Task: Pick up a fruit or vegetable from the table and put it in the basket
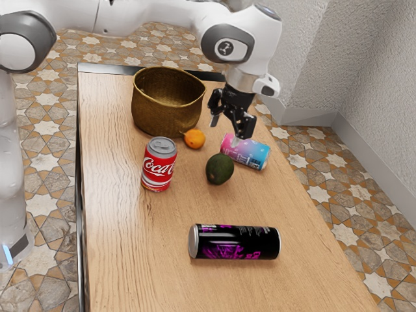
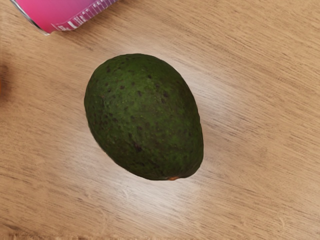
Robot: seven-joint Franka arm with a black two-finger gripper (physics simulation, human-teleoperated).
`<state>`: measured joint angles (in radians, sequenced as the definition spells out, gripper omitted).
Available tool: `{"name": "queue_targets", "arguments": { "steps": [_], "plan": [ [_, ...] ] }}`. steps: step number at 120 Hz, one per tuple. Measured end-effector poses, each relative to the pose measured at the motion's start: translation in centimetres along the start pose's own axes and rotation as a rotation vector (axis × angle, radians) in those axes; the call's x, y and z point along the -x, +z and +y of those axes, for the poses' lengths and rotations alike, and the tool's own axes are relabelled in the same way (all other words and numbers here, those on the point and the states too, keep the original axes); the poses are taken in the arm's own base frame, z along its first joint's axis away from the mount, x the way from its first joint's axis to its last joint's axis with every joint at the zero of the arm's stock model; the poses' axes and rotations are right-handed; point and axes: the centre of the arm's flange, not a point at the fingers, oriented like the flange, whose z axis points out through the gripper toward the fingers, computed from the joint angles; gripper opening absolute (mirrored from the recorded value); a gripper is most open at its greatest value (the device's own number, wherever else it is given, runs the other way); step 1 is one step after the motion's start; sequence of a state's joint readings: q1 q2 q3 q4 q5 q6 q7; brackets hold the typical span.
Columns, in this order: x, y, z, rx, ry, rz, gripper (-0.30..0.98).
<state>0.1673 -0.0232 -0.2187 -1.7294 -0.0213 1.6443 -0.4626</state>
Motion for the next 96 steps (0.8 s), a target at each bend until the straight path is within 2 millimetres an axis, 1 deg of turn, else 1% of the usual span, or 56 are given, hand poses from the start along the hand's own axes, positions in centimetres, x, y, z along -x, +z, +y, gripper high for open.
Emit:
{"name": "queue_targets", "arguments": {
  "steps": [14, 49, 57, 79, 96],
  "plan": [
    [-0.5, 1.8, -0.4, 0.013, -0.084, -0.032, 0.69],
    [-1.7, 4.4, -1.0, 0.047, -0.265, -0.051, 0.69],
    [-1.9, 5.4, -1.2, 0.048, -0.3, -0.065, 0.69],
    [-2.7, 6.2, -1.6, 0.061, -0.383, -0.065, 0.69],
    [-3.3, 7.5, -2.0, 0.057, -0.434, -0.072, 0.69]
  ]
}}
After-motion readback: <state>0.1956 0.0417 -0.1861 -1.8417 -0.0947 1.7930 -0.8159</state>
